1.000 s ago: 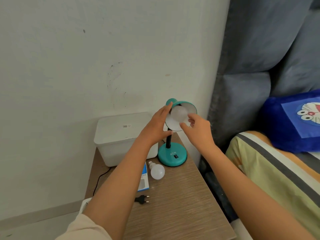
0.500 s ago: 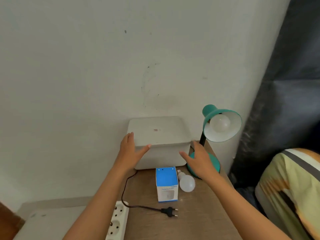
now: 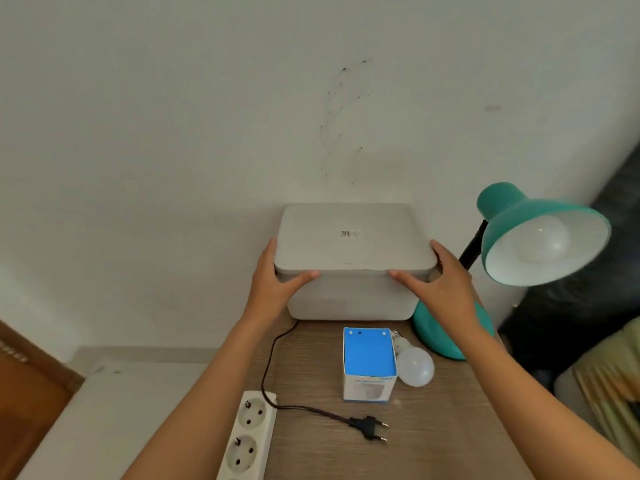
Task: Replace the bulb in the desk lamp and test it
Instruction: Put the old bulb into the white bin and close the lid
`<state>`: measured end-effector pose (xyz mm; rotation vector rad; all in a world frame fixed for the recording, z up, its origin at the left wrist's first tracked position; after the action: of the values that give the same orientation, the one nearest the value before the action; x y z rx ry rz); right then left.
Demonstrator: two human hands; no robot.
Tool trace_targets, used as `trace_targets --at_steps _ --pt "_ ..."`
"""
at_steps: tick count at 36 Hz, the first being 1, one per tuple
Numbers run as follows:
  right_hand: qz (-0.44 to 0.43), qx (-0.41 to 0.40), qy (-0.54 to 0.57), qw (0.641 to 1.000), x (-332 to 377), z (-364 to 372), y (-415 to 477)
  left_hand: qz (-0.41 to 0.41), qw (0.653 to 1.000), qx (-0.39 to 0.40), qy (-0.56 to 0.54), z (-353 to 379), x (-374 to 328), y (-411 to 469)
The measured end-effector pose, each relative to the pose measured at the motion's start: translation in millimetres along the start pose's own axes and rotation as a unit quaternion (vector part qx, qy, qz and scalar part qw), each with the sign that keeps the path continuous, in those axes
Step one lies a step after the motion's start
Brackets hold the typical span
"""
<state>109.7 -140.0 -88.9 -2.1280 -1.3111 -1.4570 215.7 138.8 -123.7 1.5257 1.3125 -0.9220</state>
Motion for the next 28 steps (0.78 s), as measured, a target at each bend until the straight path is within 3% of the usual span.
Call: trace_targets --at_steps 13,20,28 --pt "0.026 -0.061 0.107 0.992 6 -3 7 0.031 0.993 -0.042 -0.108 0 -25 4" --pt "0.048 -0.018 0.104 0.993 12 4 16 0.016 0.992 0.008 -0.123 5 -34 20" --pt "0.036 -0.023 0.12 0.992 29 -3 15 0.02 0.99 0.001 -0.137 -3 -45 18"
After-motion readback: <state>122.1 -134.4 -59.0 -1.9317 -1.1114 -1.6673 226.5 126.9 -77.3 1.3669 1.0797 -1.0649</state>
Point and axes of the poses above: each hand's wrist, its own y-axis towards the middle knuckle, its own z-axis out of the palm, x = y × z, the point moved 10 cm from there along y, towards the middle knuckle, and after that the axes turned 7 degrees about -x, right-handed, at the moved point
